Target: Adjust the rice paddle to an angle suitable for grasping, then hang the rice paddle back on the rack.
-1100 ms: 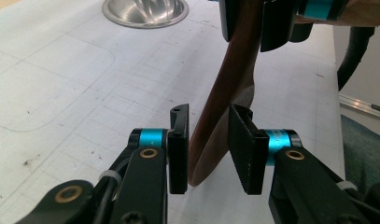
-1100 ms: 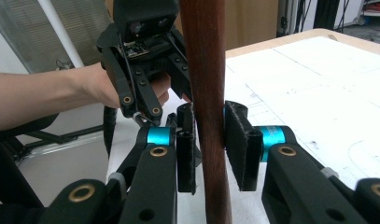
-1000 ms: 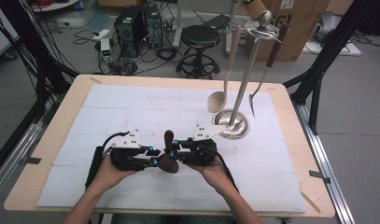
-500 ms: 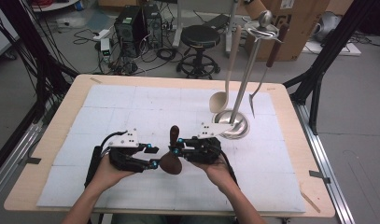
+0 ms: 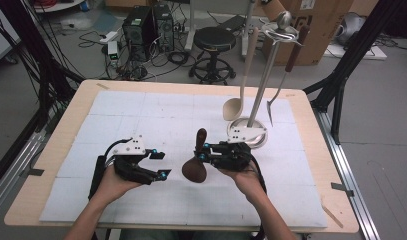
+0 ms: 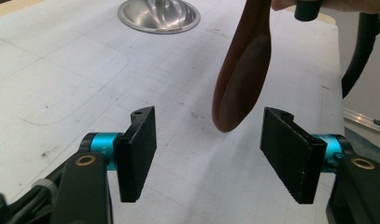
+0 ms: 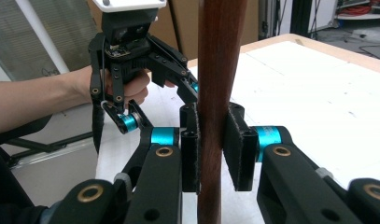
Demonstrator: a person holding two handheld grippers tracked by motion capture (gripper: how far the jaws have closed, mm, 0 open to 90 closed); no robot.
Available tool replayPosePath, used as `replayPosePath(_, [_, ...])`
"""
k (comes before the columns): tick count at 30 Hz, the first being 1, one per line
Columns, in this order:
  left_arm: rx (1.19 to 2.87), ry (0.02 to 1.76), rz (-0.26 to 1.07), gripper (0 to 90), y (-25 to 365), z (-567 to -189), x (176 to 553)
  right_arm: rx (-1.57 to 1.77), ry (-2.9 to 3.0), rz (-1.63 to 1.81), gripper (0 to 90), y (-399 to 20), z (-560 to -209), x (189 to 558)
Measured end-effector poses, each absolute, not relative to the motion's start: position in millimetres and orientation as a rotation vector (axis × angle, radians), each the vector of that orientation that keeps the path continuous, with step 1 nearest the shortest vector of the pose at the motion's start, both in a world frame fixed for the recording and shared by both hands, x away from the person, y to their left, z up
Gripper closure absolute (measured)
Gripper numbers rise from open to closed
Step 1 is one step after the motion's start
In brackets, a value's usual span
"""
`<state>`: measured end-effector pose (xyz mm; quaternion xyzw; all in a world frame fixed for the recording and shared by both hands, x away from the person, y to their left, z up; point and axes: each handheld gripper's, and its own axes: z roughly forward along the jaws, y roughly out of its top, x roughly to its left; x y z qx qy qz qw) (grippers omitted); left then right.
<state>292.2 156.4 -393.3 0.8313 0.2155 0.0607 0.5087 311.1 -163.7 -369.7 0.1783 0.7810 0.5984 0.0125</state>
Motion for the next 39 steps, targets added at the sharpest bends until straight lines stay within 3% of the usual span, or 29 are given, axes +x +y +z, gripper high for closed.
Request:
replayPosePath(17, [1.981, 0.601, 0.195, 26.5, 175, -393, 298, 0.580, 2.427, 1.834, 78.0, -183, -361, 318])
replayPosePath(39, [1.980, 0.626, 0.231, 22.9, 178, -393, 299, 0.601, 2.340, 1.839, 78.1, -220, -331, 321])
